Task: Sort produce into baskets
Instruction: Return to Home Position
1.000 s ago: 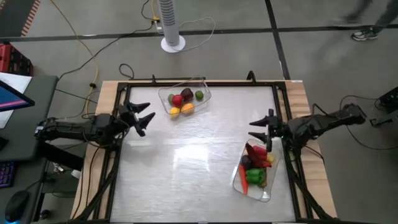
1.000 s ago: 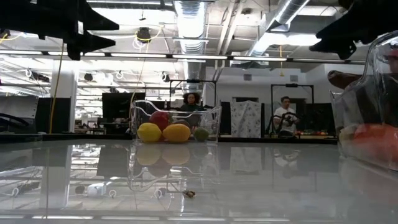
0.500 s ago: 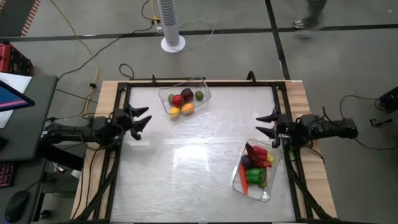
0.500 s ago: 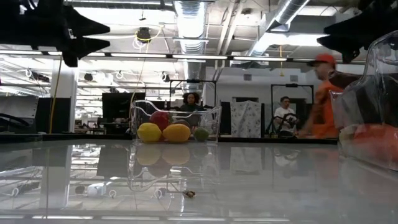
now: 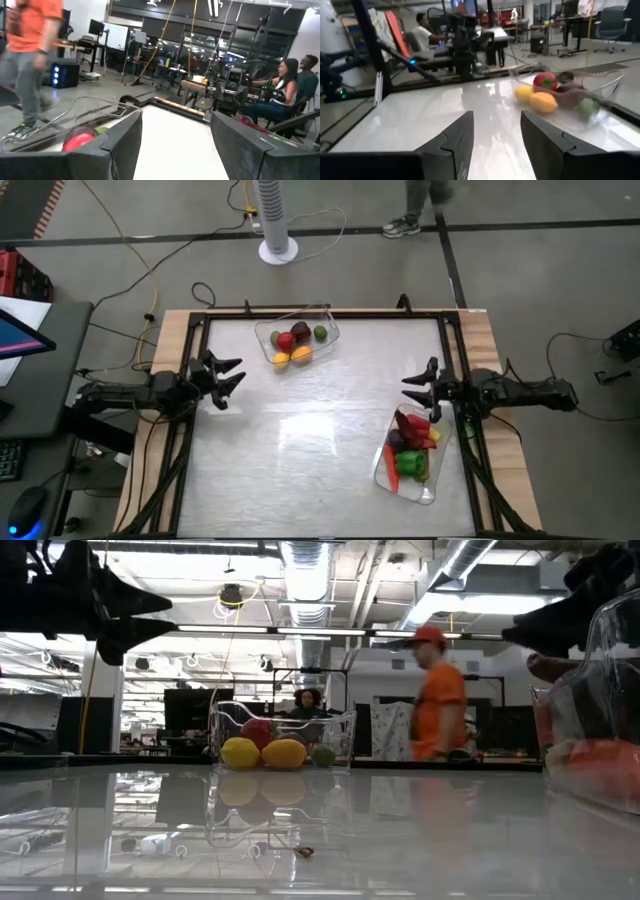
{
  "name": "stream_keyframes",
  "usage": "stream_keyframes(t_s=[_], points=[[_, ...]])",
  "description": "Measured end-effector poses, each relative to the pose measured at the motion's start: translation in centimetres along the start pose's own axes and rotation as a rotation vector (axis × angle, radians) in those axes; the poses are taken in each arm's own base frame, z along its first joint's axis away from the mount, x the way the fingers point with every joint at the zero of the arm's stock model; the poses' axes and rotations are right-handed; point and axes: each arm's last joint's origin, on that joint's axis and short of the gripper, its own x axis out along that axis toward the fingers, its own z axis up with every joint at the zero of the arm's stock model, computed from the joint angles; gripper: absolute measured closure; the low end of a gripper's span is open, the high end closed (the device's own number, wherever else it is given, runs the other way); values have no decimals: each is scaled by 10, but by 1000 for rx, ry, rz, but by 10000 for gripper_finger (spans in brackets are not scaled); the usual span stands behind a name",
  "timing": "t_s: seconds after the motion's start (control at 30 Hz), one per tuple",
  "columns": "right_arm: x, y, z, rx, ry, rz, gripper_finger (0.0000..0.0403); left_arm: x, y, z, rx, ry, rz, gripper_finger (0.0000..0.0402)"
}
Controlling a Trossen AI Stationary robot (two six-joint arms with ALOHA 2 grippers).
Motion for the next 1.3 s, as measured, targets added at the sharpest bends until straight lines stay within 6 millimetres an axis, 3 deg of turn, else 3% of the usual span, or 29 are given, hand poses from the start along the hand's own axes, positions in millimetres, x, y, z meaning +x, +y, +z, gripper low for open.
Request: stream_keyframes(t_s=[0.47,1.3], points=[[5,1,-13,69,-15,81,231,0,5,2,-8,-47,180,180],[5,0,-14,101,-11,66,231,-1,7,-8,70,62,196,180]])
